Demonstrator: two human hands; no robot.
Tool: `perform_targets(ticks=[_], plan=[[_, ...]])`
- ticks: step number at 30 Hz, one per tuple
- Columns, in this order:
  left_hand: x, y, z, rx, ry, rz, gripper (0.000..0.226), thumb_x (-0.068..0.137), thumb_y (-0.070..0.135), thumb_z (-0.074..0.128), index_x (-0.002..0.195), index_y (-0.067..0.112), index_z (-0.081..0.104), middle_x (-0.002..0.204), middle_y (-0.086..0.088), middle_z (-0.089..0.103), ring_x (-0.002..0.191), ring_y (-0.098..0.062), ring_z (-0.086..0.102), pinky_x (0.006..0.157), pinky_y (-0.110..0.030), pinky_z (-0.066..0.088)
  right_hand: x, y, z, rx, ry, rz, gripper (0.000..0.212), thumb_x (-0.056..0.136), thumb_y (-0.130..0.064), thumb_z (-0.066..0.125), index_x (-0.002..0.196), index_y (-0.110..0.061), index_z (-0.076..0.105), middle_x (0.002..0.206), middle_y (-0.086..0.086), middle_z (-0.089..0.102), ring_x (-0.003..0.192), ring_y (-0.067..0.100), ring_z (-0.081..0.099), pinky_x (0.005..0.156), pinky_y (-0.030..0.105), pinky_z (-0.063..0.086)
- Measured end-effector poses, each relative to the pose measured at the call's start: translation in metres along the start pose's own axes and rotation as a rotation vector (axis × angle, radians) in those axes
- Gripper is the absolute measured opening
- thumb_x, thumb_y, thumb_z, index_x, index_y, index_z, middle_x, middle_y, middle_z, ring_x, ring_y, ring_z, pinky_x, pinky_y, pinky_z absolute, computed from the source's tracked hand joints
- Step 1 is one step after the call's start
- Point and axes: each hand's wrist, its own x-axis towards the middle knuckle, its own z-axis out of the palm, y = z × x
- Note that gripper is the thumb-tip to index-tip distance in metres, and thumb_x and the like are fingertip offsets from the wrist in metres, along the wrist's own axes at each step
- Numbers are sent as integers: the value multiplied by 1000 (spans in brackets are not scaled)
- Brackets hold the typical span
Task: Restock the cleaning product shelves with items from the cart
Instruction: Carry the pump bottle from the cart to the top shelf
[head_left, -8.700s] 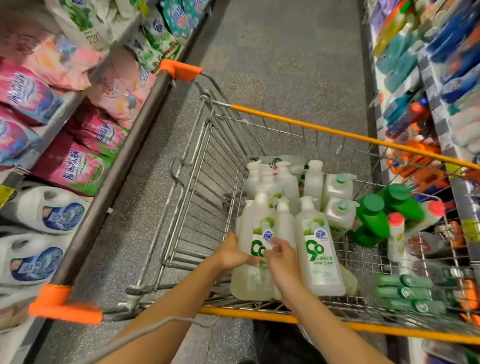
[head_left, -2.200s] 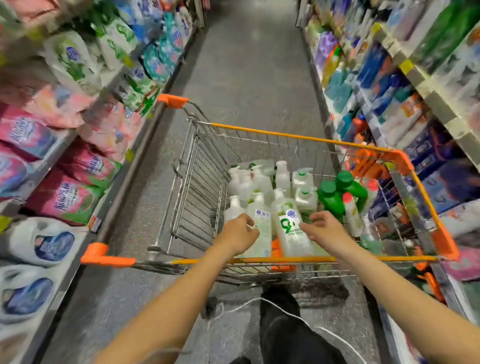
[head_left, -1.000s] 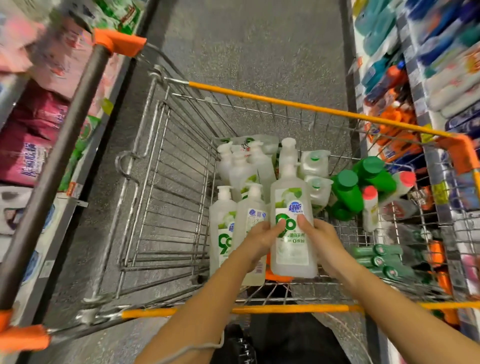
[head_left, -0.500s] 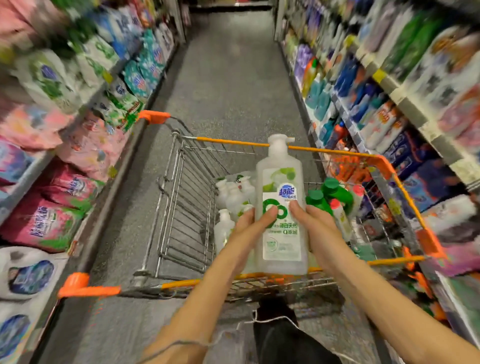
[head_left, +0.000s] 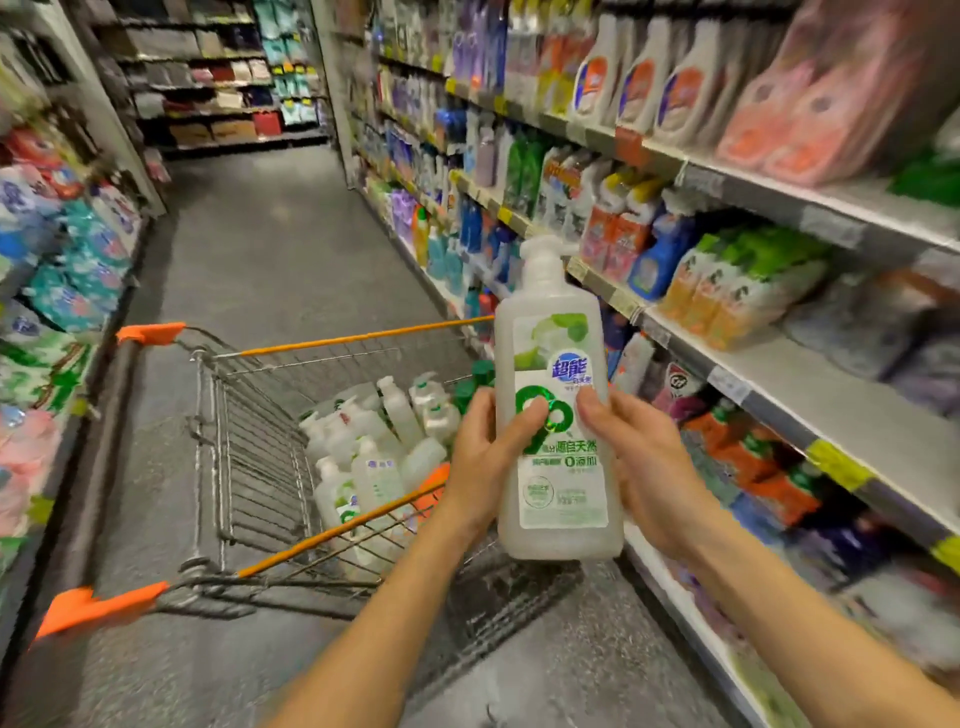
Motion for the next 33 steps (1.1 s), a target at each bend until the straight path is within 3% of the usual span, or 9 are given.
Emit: perform_targets(ticks=[6,12,16,24,33], plan=[[-46,-8,96,-29,-176,34,60,65,41,76,108,7,54,112,-27,64,96,-41,65,83,-55,53,-98,-41,-65,-18,162,-92,47,84,-33,62,119,-3,59,111,17,70,102,37,67,91,55,52],[-139,-24,195,-58,-376,-10,66,69,39,75,117,1,51,113,-27,64,103,-48,62,86,-58,52,-230,-72,-131,-82,316,-163,37,86,-30,59,113,-5,61,106,13,73,96,31,70,83,46,58],[-208,-26,266,-67,-536,-34,70,69,40,74,121,-1,50,112,-24,66,96,-37,67,77,-44,56,-327,-94,-170,-88,442,-228,33,88,-27,59,114,-6,60,103,11,73,94,30,71,76,42,60],[-306,-9,409,-82,-848,-31,72,68,40,74,119,-3,50,111,-26,65,93,-35,68,75,-42,57,-474,-157,-240,-149,693,-402,38,87,-26,59,121,-10,59,108,8,73,95,25,71,72,33,60],[-340,4,563,-100,-1150,51,68,74,42,72,123,0,51,112,-19,68,99,-35,69,80,-44,58,-549,-231,-328,-218,881,-568,32,89,-28,59,119,-17,58,104,6,74,94,26,72,76,42,60]])
